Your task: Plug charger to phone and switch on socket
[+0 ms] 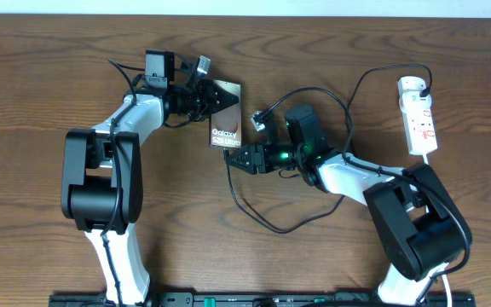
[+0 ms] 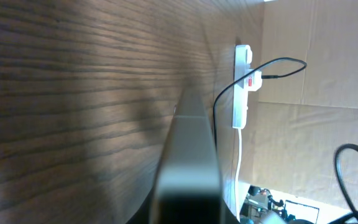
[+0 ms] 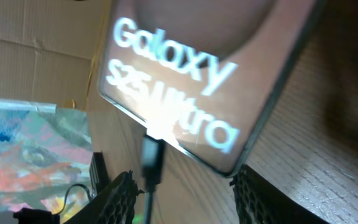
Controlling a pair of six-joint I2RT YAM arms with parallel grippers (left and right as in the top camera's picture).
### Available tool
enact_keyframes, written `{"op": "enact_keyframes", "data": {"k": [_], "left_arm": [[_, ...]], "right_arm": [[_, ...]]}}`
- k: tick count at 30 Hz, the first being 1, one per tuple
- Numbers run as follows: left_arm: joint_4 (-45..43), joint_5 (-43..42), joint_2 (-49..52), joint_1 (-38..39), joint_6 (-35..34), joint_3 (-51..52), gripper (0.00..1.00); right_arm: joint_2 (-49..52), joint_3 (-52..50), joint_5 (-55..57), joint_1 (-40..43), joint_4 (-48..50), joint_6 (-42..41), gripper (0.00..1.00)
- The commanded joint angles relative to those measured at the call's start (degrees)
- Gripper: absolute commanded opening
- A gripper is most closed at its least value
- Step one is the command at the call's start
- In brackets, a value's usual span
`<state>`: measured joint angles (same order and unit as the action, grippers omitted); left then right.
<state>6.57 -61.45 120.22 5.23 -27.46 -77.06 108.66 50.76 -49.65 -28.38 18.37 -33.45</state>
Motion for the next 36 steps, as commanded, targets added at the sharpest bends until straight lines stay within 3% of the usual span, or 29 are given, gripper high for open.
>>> {"op": "enact_keyframes", "data": {"k": [1, 13, 20, 31, 36], "left_arm": [[-0.28, -3.80, -0.44, -0.42, -0.96, -0.09, 0.07], [-0.26, -6.10, -0.44, -0.39, -1.20, -0.09, 0.07], [-0.26, -6.08, -0.44, -0.42, -1.20, -0.09, 0.07], [-0.63, -6.01, -0.44, -0.46, -1.16, -0.09, 0.07], [-7.06, -6.05, -0.44, -2.40, -4.55, -0.09, 0.07]], "right_arm": [[0.46, -0.31, -0.85, -0.22, 1.36, -1.40, 0.49], [0.46, -0.31, -0.92, -1.01, 5.09, -3.43, 0.42], [0.46, -0.31, -1.81, -2.25, 6.95, -5.70, 0.32], [0.46, -0.31, -1.70, -2.45, 7.76, -5.90, 0.32], [0.44, 0.28, -1.29, -2.32, 6.62, -4.63, 0.32]]}}
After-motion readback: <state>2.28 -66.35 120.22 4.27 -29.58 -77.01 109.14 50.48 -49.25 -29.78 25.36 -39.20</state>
